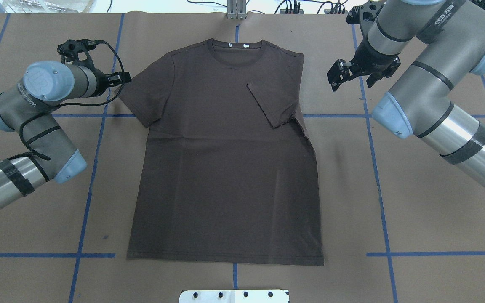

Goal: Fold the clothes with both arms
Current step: 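Release the sleeve and raise the right gripper while the left arm approaches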

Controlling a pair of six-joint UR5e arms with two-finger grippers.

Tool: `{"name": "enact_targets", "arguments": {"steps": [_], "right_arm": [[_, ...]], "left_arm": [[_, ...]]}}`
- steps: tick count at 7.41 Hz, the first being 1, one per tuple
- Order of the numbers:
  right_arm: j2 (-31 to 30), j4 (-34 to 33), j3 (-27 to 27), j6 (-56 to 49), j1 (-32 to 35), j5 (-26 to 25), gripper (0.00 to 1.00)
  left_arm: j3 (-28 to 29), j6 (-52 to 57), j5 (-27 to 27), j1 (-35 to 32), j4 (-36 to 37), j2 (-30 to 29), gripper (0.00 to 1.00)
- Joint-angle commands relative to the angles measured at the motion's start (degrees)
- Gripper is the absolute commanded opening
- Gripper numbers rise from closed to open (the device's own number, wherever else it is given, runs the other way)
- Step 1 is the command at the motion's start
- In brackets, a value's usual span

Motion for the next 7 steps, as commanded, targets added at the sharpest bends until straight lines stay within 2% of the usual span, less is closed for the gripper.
{"name": "enact_targets", "arguments": {"steps": [1, 3, 6, 7], "right_arm": [[0.05, 0.22, -0.38, 0.0, -0.13, -0.17, 1.0], [0.05, 0.22, -0.38, 0.17, -0.13, -0.08, 1.0], [0.05, 0.22, -0.38, 0.26, -0.13, -0.08, 1.0], [0.05, 0.22, -0.47, 0.26, -0.22, -0.17, 1.0]], "left_arm": [[2.71, 0.09, 2.33, 1.62, -0.19, -1.31, 1.0], [2.9, 0.18, 2.43, 1.98, -0.28, -1.4, 0.98], [2.72, 0.27, 2.43, 2.07, -0.28, -1.66, 0.77], [2.72, 0.27, 2.34, 2.07, -0.28, -1.75, 0.65]]}}
